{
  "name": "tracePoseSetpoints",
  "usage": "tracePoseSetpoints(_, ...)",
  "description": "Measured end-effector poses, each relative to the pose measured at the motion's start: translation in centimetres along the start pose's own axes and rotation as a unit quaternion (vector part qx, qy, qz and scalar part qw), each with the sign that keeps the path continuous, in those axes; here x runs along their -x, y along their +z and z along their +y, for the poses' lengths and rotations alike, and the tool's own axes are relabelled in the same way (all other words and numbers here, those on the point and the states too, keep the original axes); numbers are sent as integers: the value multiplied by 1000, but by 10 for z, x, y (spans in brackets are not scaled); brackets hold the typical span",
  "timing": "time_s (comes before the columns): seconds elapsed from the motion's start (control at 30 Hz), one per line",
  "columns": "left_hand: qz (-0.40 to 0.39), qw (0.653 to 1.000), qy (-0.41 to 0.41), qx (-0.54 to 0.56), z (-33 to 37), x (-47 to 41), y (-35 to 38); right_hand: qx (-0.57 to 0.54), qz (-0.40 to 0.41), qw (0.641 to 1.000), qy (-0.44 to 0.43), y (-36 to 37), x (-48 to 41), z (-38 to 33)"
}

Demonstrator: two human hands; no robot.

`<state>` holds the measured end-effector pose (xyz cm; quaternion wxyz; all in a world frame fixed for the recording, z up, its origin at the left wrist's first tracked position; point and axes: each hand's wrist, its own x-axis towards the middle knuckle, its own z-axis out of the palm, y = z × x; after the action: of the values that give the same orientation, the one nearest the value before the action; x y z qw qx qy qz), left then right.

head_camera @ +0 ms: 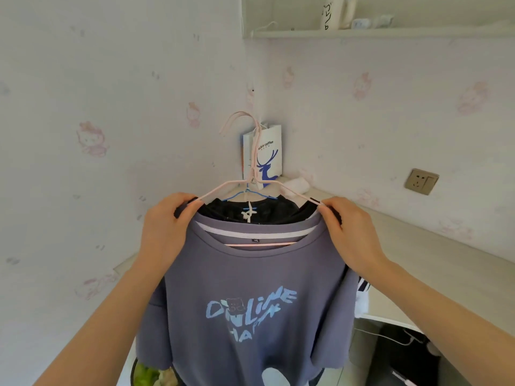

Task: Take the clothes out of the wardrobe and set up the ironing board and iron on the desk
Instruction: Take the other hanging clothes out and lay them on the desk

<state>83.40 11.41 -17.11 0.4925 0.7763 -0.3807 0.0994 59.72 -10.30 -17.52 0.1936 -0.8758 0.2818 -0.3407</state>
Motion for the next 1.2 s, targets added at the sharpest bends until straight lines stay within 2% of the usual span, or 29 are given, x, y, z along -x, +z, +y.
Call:
tracePoseSetpoints(0.3, 16, 1000, 9, -5, -29, -102, 39, -15, 13, 1000, -18, 38, -115, 23)
tracePoseSetpoints(0.47, 4, 1000, -18, -6, -55, -164, 76, -32, -3, 999, 1, 74, -184, 51)
tracePoseSetpoints(0.7, -98, 989, -106, -31, -125, -221, 155, -57, -80, 991, 86, 155, -248, 122)
tracePoseSetpoints(0.83, -165, 968, -181, -52, -176, -234, 197, -57, -130, 982, 127, 208, -261, 168)
tracePoseSetpoints(0.97, -255, 930, -255, -73, -236, -230, 218, -59, -174, 970, 161, 257, -266, 210)
tracePoseSetpoints(1.07, -292, 896, -330, -55, -274, -214, 222, -57, -203, 962, 174, 288, -265, 233)
tracePoseSetpoints(1.2, -321, 872, -368, -47, -311, -191, 224, -60, -229, 953, 187, 321, -266, 251)
